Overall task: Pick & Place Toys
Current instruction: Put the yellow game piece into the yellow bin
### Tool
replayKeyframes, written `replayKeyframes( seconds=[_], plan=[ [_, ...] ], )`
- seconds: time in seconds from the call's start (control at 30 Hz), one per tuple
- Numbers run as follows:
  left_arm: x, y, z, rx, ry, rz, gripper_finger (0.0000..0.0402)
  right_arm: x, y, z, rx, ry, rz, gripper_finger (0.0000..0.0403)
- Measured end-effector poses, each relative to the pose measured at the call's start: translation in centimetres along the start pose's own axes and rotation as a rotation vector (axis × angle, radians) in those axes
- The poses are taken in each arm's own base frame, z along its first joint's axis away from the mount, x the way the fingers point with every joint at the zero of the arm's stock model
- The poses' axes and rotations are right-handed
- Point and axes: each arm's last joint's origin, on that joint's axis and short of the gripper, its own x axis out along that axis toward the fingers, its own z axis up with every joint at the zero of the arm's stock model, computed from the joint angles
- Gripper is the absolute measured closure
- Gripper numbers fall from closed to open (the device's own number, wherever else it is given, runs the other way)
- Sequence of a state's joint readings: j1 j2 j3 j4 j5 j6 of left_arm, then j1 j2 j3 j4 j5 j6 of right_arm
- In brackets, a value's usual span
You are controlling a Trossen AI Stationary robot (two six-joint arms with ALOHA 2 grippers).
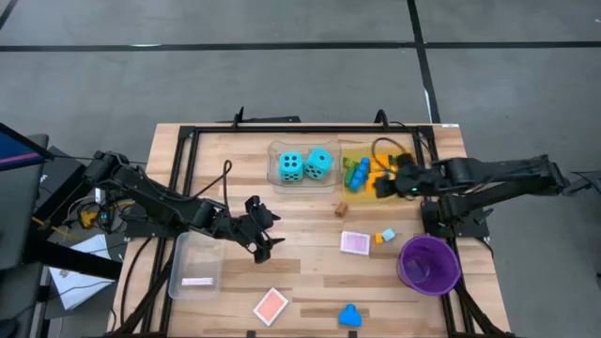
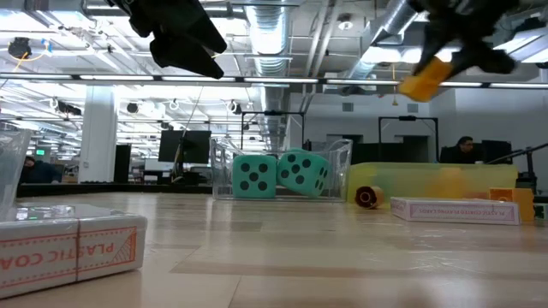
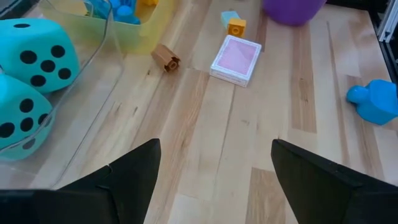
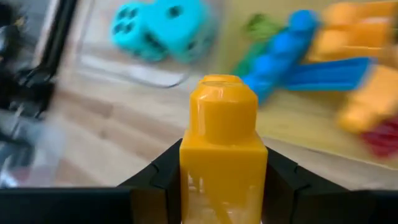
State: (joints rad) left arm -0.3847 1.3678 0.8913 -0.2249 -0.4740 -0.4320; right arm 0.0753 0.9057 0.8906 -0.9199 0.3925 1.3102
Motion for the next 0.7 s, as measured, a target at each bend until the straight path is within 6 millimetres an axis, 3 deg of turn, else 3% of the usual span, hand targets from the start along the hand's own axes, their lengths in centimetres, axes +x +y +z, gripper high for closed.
replayKeyframes(
  seconds=[0.13,0.33,0.7],
  plan=[
    [0.0,0.0,0.0,-0.002,-0.010,0.015,0.0100,-1.5,-2.5,0.1,0.050,-0.018,-0.118,0.0265],
    [0.0,0.2,0.1,-0.003,-0.043,0.081,0.0100,-2.0,-5.0,0.1,0.108,-0.027,-0.342,0.0265],
    [0.2,0.7,0.4,-0.045,-0.057,0.106,0.0100,1.5,-8.0,-0.5,0.185,-0.035,-0.516,0.0265]
  ],
)
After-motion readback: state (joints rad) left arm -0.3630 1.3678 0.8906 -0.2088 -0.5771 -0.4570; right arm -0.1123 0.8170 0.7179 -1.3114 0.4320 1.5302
